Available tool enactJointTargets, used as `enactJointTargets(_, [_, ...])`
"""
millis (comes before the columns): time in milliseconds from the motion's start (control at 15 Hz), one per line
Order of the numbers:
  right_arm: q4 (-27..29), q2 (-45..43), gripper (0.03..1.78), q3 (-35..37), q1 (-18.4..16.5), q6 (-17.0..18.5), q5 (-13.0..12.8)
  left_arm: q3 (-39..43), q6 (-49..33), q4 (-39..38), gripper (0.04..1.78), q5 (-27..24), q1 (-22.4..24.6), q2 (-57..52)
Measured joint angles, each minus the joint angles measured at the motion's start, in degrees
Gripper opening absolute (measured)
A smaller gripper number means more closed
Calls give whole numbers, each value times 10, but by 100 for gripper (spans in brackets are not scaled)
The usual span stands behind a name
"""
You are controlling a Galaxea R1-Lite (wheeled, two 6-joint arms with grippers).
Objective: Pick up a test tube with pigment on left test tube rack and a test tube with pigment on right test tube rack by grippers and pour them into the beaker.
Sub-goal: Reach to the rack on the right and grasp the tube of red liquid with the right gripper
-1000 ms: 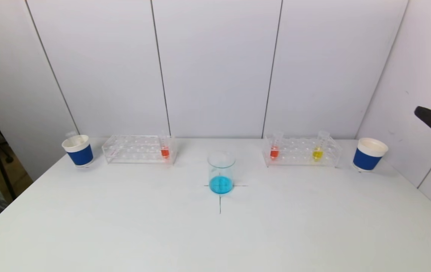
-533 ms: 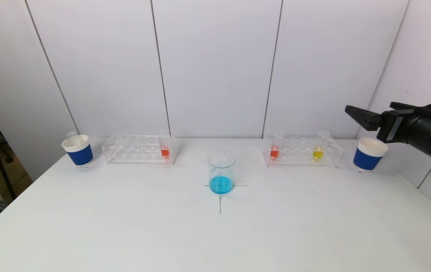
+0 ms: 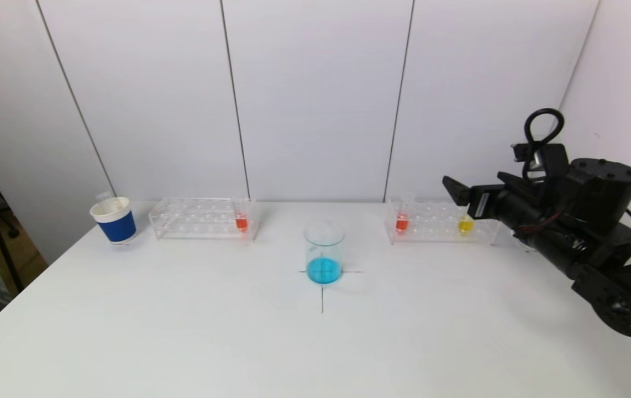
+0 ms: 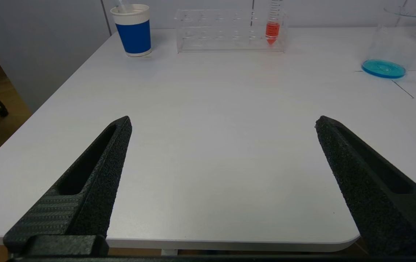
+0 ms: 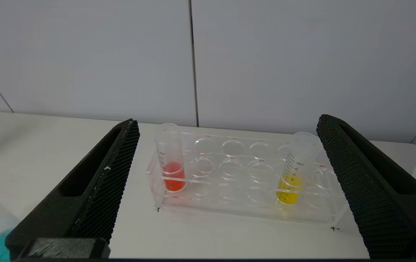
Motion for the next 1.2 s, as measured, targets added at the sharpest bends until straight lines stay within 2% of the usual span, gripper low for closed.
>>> enactJointTargets(267, [-68,87,177,-9,50,1,-70,0,0,0,176,0,0,0])
enactJointTargets(400, [-91,123,177,-18,67,2,-94,0,0,0,176,0,0,0])
enactJointTargets(533, [-99,151,177,-26,80,4,-103,0,0,0,176,0,0,0])
enactJointTargets(667, [-99,175,177,-40,88,6,-122,0,0,0,176,0,0,0])
enactJointTargets(1067, [-100,223,177,-82,96,7,-126,0,0,0,176,0,0,0])
enactJointTargets(1200, [-100,233,177,-94,100,7,-135,0,0,0,176,0,0,0])
